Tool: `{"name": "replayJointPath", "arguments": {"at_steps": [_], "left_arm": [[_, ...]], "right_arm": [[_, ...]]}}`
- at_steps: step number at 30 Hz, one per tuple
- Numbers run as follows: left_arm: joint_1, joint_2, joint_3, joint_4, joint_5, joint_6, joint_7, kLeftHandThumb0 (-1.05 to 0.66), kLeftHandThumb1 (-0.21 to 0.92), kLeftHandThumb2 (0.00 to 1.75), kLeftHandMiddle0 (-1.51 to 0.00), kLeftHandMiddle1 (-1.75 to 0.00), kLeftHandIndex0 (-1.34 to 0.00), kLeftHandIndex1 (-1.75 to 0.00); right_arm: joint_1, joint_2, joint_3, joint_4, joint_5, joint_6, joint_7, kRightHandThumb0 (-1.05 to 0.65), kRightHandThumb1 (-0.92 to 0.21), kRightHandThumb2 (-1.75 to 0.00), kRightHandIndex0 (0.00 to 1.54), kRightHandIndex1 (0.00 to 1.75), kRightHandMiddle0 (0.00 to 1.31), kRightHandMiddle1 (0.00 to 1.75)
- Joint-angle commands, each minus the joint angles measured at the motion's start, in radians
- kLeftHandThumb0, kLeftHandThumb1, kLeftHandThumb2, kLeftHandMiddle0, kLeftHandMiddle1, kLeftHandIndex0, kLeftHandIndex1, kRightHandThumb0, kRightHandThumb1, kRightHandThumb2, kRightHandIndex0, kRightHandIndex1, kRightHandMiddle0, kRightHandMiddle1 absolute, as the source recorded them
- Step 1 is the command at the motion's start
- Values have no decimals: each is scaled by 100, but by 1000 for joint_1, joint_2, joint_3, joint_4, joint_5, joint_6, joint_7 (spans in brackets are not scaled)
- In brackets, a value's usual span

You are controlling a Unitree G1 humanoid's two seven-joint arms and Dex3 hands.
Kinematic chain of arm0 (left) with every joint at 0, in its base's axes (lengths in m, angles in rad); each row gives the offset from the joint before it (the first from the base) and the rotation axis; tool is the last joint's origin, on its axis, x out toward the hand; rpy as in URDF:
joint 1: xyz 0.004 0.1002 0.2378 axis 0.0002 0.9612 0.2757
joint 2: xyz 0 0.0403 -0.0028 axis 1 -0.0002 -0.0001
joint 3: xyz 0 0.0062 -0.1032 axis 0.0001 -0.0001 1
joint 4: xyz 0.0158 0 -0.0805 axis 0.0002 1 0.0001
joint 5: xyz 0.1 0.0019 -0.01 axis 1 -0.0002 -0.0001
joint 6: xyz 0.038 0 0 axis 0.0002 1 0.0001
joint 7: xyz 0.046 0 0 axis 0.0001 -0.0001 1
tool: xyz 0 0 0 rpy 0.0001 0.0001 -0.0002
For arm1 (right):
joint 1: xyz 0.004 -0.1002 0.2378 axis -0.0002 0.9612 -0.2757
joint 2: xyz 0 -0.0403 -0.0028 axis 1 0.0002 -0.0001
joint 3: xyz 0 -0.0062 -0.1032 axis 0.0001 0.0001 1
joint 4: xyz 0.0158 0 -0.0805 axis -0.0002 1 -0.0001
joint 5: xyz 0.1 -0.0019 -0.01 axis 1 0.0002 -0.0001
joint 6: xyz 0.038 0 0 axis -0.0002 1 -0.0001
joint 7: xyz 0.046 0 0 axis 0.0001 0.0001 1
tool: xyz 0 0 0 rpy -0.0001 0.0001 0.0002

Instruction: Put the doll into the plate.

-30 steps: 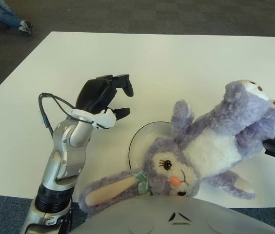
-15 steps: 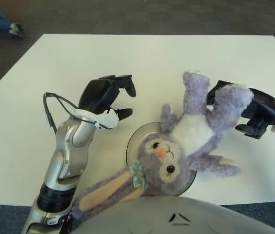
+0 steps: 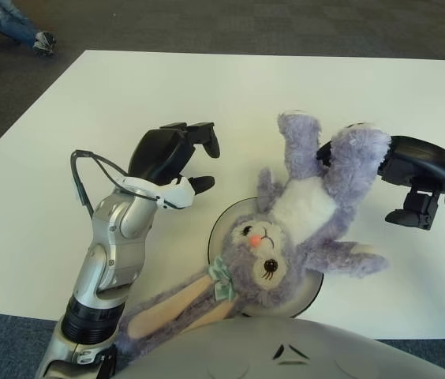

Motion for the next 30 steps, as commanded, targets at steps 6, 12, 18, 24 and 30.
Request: {"name": "replayJointPath", "arguments": {"at_steps": [6,12,18,24,30], "left_arm": [[0,-1,-4,-18,3,20,-24,-1,20,133,-66,-175,-73,-135],[5,-2,0,-17,-14,10,-13,-1,20,132,-66,-175,-76,-132],[5,-2,1,-15,-25,13,-14,-1,20,131,-65,-175,-75,-132],[4,5,0,-7,-11,2,0,-1,20,132,-66,-175,-75,-132],[0,7,-3,-1,5,-1,5,-1,20,132,-66,-175,-75,-132]], "right_arm": [[7,6,27,-15,-109,-91,-56,-48,-27,-101,14,45,0,79],[11,8,38,-11,-167,-143,-79,-56,-37,-93,16,51,0,76],[11,10,39,-8,-165,-143,-82,-57,-40,-91,18,54,0,76],[13,22,32,-18,-168,-120,-114,-56,-39,-90,18,57,0,80],[-21,52,-4,80,-180,-182,-160,-54,-36,-93,13,56,0,86]]}}
